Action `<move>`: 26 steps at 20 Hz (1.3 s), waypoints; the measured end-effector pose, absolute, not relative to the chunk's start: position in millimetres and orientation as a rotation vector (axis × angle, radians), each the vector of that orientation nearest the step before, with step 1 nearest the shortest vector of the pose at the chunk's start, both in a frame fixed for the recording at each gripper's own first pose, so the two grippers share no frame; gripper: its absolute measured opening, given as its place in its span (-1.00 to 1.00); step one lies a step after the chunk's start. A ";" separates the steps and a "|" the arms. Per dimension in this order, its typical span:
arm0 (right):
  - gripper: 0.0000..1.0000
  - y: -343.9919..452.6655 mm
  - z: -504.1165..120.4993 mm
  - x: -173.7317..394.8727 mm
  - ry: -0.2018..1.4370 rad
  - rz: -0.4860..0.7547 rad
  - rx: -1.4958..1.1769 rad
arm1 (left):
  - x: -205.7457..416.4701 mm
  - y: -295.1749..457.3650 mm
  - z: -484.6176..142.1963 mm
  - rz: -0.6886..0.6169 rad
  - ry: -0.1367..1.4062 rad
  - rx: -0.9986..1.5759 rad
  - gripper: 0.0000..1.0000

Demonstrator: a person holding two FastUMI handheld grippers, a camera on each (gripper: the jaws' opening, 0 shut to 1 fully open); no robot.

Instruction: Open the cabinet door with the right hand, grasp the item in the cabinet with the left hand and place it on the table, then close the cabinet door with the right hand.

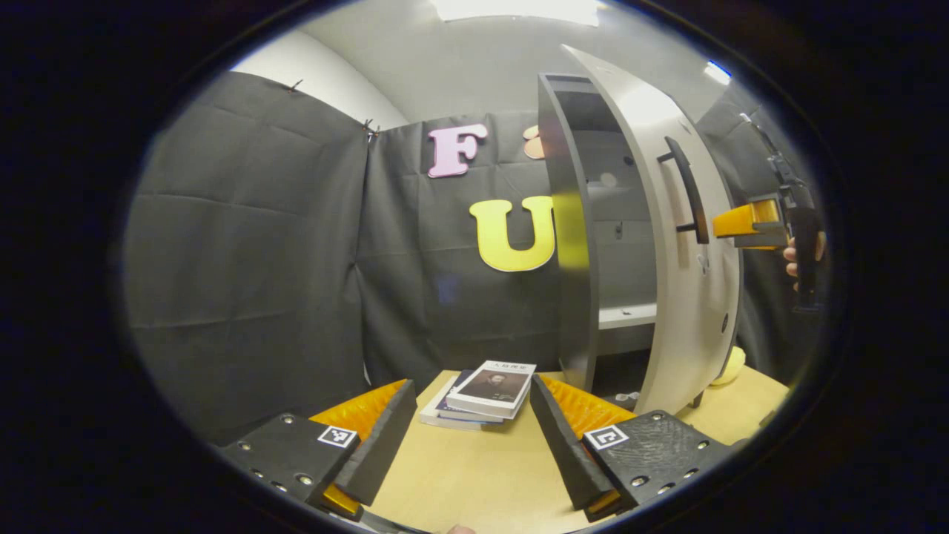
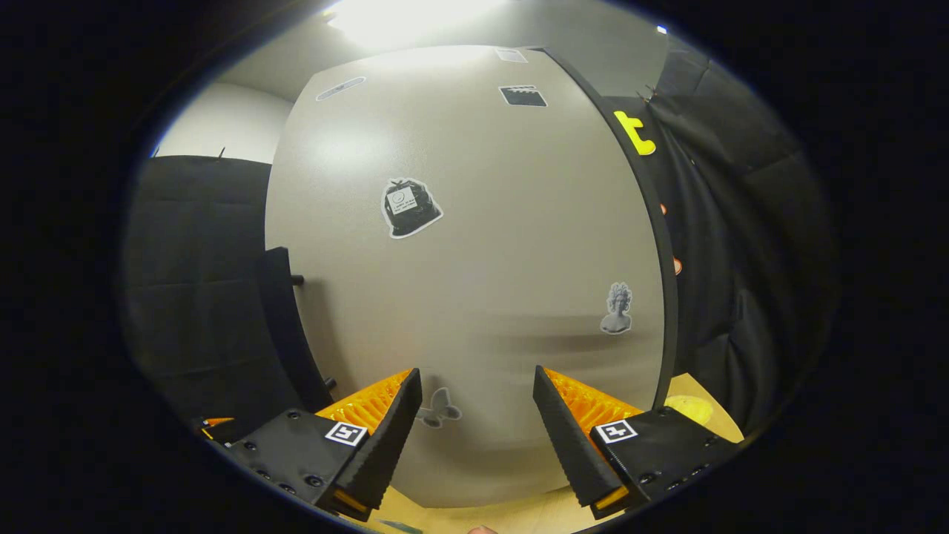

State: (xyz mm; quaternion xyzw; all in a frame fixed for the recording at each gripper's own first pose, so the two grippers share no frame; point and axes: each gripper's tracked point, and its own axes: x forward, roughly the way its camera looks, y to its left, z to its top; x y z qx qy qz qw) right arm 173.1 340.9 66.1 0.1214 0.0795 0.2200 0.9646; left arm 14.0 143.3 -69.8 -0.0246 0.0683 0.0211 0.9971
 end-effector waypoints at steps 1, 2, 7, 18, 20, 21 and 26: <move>0.91 333.4 64.6 169.1 0.159 0.439 0.230 | 18.2 136.7 -64.1 0.033 0.137 -0.050 0.84; 0.91 324.0 63.9 165.0 0.156 0.433 0.215 | 25.9 126.9 -59.2 0.022 0.131 -0.053 0.86; 0.93 263.9 66.4 139.8 0.128 0.375 0.141 | 40.3 88.9 -32.9 -0.015 0.086 -0.043 0.84; 0.94 129.5 45.9 108.0 0.088 0.250 0.079 | 28.5 -20.4 19.7 -0.054 0.046 -0.050 0.84; 0.94 110.2 35.1 106.2 0.091 0.237 0.071 | 23.6 -27.3 23.7 -0.037 0.042 -0.038 0.84; 0.94 102.2 30.2 104.1 0.087 0.231 0.075 | 19.7 -28.2 24.3 -0.026 0.040 -0.032 0.84; 0.94 86.0 16.8 91.1 0.103 0.197 0.116 | 2.4 -21.3 19.5 -0.006 0.052 -0.027 0.84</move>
